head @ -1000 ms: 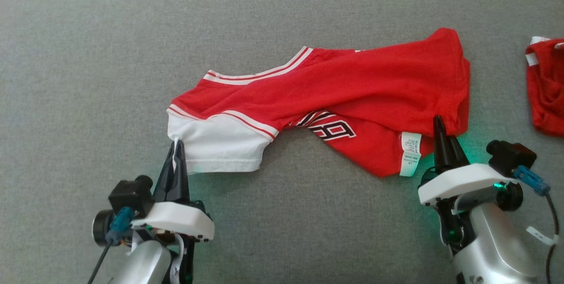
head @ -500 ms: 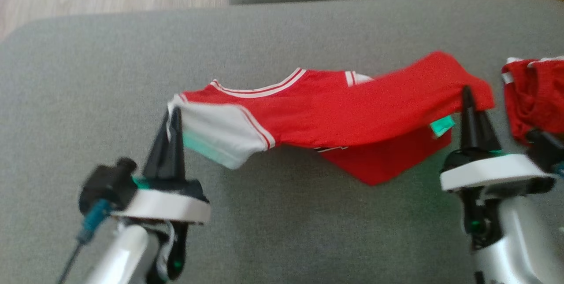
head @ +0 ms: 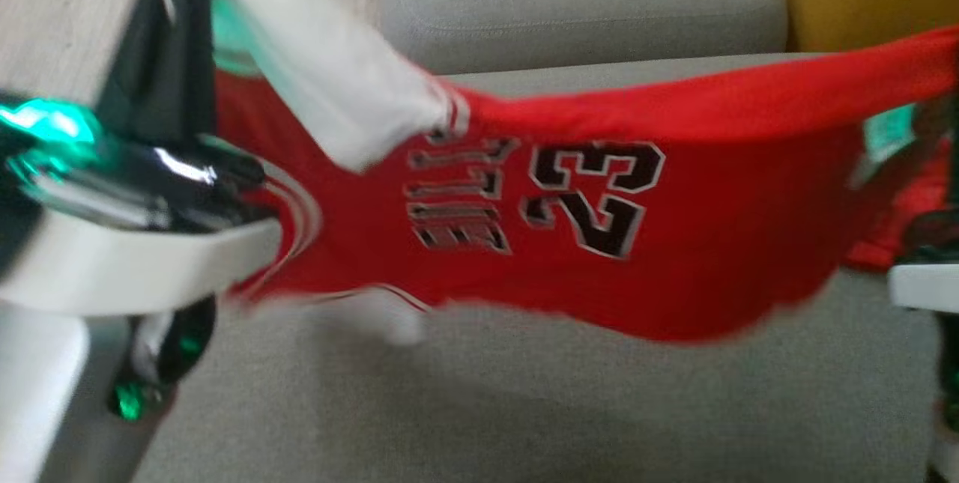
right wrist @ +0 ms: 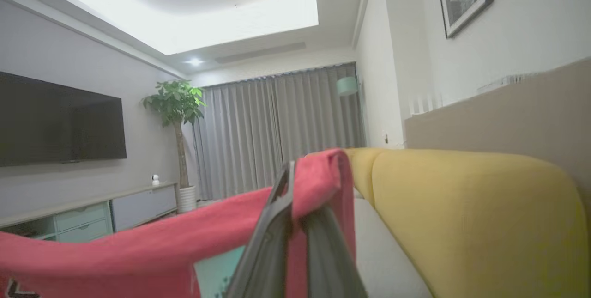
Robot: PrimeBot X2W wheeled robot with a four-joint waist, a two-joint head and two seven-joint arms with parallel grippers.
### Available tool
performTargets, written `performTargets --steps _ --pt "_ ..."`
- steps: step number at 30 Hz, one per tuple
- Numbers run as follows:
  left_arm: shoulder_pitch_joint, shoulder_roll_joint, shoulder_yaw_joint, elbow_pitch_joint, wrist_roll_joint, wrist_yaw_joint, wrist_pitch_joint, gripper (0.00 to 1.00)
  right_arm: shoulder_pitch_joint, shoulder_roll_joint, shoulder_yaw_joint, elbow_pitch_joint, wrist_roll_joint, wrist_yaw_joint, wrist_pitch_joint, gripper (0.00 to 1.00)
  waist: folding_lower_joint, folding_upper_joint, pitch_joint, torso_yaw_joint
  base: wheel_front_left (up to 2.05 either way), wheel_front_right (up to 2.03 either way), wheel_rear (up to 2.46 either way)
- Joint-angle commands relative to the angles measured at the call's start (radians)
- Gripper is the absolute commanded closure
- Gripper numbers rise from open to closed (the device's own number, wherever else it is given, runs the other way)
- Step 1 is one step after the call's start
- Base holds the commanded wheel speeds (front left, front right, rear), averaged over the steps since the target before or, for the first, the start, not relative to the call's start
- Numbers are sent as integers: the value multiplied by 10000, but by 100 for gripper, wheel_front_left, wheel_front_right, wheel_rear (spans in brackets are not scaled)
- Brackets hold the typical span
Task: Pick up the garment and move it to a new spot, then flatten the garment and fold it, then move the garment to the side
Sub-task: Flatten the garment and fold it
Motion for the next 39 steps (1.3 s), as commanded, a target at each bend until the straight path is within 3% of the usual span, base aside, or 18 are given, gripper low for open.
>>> performTargets --steps 1,6,12,19,21,29,35,39 --pt "-1082 384 619 -560 -144 -32 348 100 -568 -222 62 -826 -86 67 364 100 2 -1 -24 -43 0 0 0" --pt "-2385 483 617 -457 -299 -223 1103 100 -1177 -403 -122 -1645 -21 67 1234 100 2 -1 276 -53 0 0 0" --pt "-3848 252 356 1177 -534 -667 1529 100 -2451 -413 161 -801 379 67 2124 100 2 -1 1416 -109 0 0 0" --pt "-6754 -19 229 4359 -5 -1396 1110 100 -5945 -910 1064 2352 -256 67 2316 100 2 -1 2949 -322 0 0 0" --pt "-7772 26 6 5414 539 -1816 592 100 -7192 -963 1426 3458 -585 67 2182 100 2 -1 3215 -362 0 0 0" --pt "-10415 -981 -456 9397 1616 -2199 -1861 100 -11081 -254 1542 7851 -2369 67 772 100 2 -1 3990 -198 0 0 0" --pt "-10635 -2013 -714 11319 1626 -2485 -3161 100 -11865 63 1164 10441 -3573 67 -797 100 2 -1 4983 321 0 0 0" --pt "-10098 -2467 -731 11577 1580 -2899 -3340 100 -11504 165 808 11897 -3805 67 -1782 100 2 -1 5487 541 0 0 0"
